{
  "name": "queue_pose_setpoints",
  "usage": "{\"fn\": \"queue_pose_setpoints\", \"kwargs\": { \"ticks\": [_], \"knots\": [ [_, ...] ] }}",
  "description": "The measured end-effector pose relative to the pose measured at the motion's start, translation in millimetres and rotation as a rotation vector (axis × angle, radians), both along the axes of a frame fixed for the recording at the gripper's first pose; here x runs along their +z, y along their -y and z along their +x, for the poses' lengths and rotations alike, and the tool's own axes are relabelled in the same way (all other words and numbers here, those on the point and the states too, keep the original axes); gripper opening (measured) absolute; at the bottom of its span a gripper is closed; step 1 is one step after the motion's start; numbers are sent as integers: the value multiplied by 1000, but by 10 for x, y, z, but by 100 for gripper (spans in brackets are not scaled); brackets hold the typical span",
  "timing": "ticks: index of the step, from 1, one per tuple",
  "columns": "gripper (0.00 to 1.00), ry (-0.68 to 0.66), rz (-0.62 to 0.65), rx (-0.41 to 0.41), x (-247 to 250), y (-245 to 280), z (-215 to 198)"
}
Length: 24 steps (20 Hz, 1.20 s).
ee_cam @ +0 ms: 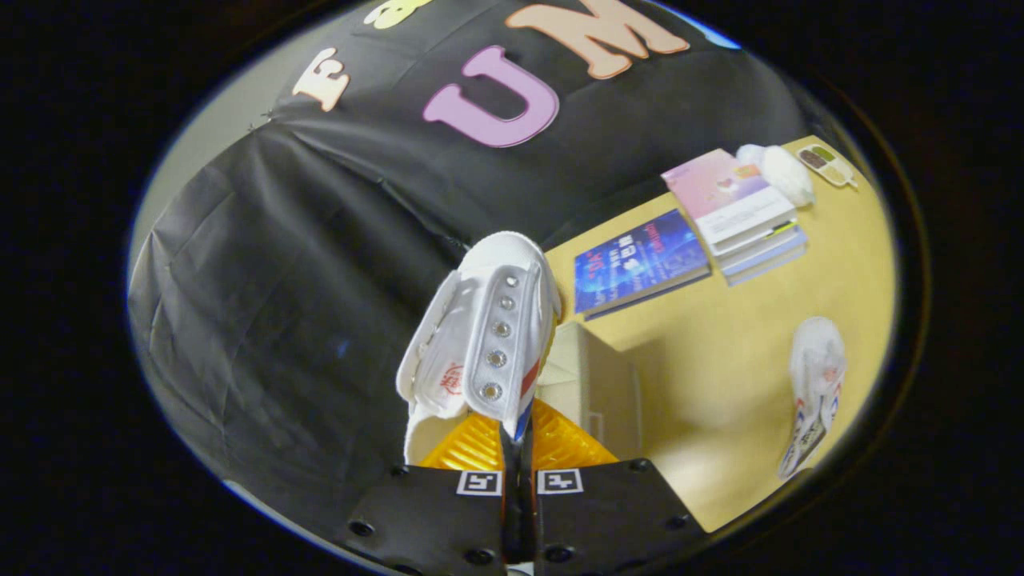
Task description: Open the storage box then place both shoes into the box .Put the left shoe in first, then the right shoe, with the right side of both shoes facing outward in a uniform manner.
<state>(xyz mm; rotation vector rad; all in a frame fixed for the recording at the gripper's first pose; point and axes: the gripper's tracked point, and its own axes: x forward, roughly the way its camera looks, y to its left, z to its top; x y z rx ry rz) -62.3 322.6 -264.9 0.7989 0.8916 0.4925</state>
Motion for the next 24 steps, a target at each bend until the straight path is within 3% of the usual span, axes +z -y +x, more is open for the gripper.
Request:
{"fn": "queue_pose_setpoints", "kwargs": {
  "ticks": [5,11,18,24],
  "knots": [
    [2,-53,-65,105,-449,-662,-166],
    [2,-120,-152,177,-799,-1053,-499],
    [2,-211,-241,87,-1114,-946,-351],
    [2,-259,-303,113,-1420,-1064,-399]
  ]
}}
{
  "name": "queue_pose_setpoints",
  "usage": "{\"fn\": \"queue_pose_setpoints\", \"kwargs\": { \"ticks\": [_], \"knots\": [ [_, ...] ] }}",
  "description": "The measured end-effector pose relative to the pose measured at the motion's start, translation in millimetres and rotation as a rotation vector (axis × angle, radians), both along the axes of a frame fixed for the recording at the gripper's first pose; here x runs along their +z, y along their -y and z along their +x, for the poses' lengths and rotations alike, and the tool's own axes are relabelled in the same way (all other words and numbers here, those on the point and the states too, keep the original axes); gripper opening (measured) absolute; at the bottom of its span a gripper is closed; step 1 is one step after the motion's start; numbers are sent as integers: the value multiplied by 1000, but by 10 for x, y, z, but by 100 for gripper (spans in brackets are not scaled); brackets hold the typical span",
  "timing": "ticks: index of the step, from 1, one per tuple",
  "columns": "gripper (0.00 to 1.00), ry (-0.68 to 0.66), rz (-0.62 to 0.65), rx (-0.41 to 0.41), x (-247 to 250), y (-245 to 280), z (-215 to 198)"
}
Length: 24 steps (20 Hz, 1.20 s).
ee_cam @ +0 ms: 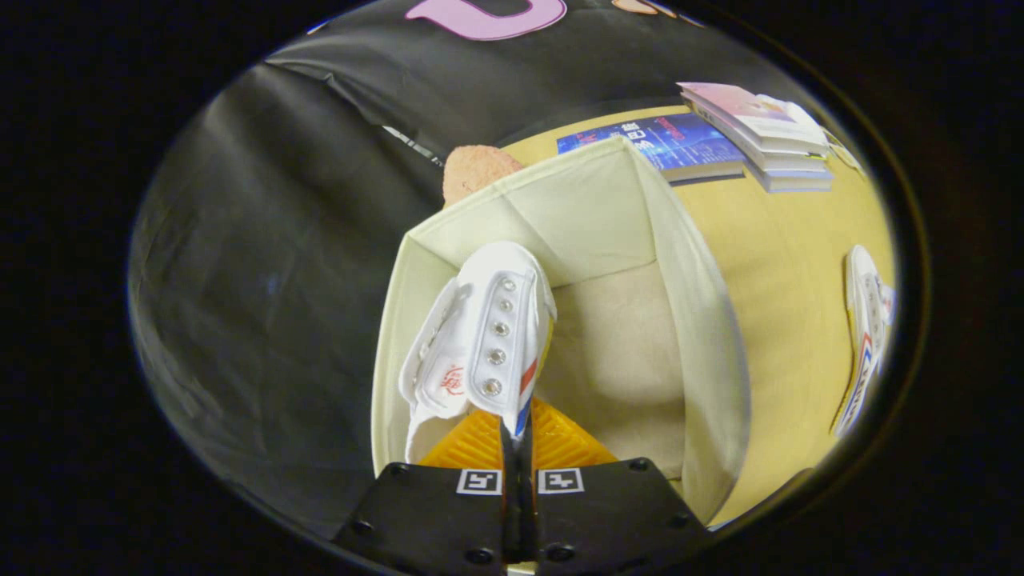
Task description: Open the storage box then place both shoes into the box .Put the left shoe in first, then the right shoe, with the right side of both shoes facing outward in a uniform manner.
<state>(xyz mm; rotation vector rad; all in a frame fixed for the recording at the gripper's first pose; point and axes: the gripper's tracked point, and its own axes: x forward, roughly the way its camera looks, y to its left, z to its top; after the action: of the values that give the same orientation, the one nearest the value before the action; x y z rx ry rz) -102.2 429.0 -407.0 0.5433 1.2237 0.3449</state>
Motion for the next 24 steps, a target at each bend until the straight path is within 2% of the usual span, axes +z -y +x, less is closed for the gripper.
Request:
{"fn": "queue_pose_setpoints", "kwargs": {
  "ticks": [7,8,9,11,15,18,21,24],
  "knots": [
    [3,-21,-123,35,-242,35,-128],
    [3,-11,-96,31,-203,-1,-102],
    [18,-11,-62,37,-183,-48,-89],
    [30,-21,-34,30,-165,3,-61],
    [36,-49,79,-14,-11,53,-50],
    [39,-12,165,-55,293,173,73],
    [39,47,238,-133,620,464,288],
    [39,104,251,-206,759,919,530]
  ]
}}
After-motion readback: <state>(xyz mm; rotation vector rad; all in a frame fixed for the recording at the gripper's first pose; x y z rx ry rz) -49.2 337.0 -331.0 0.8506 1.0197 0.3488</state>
